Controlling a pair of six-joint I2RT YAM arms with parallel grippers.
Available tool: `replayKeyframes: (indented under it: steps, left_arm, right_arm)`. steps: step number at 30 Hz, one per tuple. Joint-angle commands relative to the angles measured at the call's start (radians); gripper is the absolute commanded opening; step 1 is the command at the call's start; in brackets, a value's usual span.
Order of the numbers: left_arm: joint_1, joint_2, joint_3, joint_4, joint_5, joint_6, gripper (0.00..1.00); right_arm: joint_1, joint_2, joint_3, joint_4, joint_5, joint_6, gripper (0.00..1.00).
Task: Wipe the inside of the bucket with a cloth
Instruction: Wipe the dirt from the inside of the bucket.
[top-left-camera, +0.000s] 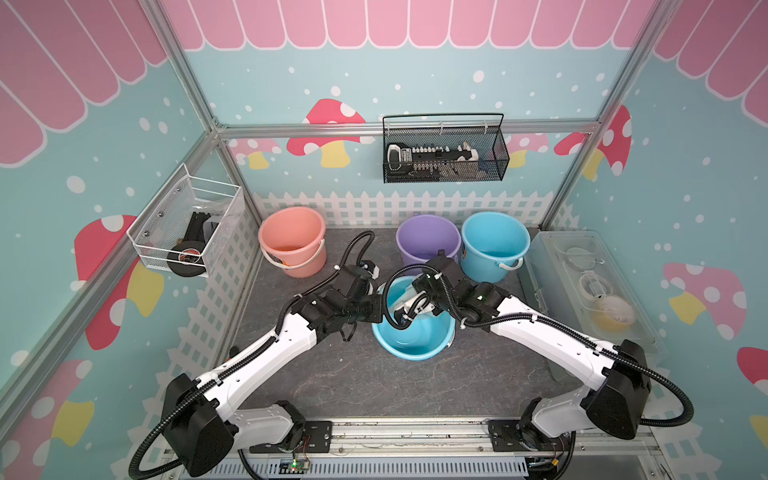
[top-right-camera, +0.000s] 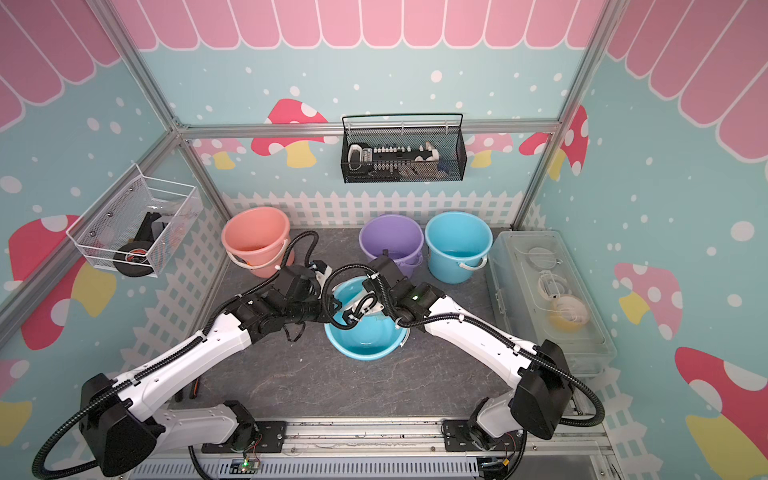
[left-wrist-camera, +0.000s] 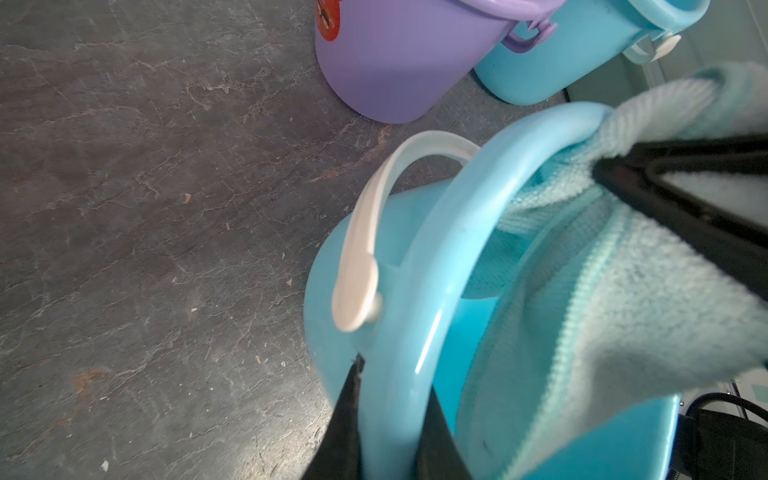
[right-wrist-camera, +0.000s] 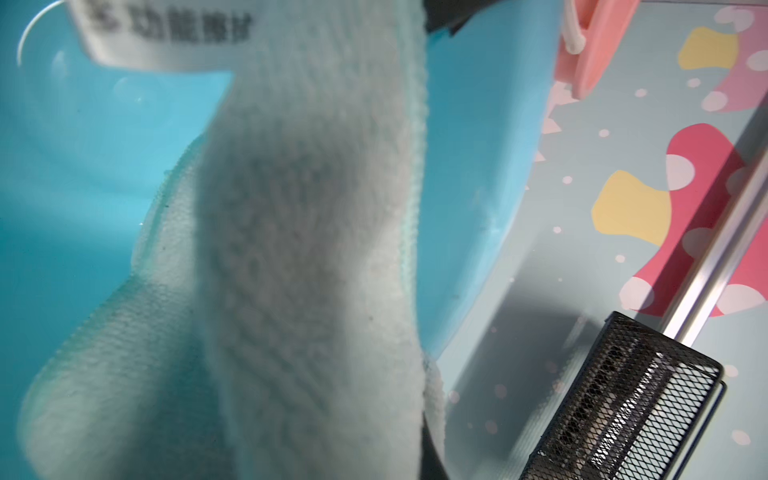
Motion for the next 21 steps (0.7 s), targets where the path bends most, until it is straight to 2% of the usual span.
replayKeyframes:
  steps: [1,6,12,16,21]
  left_arm:
    - [-0.014,-0.031,0.028,0.045,0.04,0.011,0.0]
    - [-0.014,-0.026,0.03,0.044,0.036,0.011,0.0]
    - [-0.014,-0.027,0.034,0.044,0.034,0.009,0.0]
    - [-0.014,-0.02,0.042,0.045,0.038,0.012,0.0]
    - [-0.013,-0.012,0.051,0.045,0.043,0.014,0.0]
  right_arm:
    - [-0.016,-0.011,0.04,-0.262,0.077,-0.028,0.0]
    - [-0.016,-0.03,0.071,-0.47,-0.022,-0.012,0.0]
    - [-0.014,-0.028,0.115,-0.695,-0.216,0.031,0.0]
    - [-0.014,-0.015,0.12,-0.744,-0.377,0.067,0.0]
    - [-0.014,0.011,0.107,-0.701,-0.574,0.097,0.0]
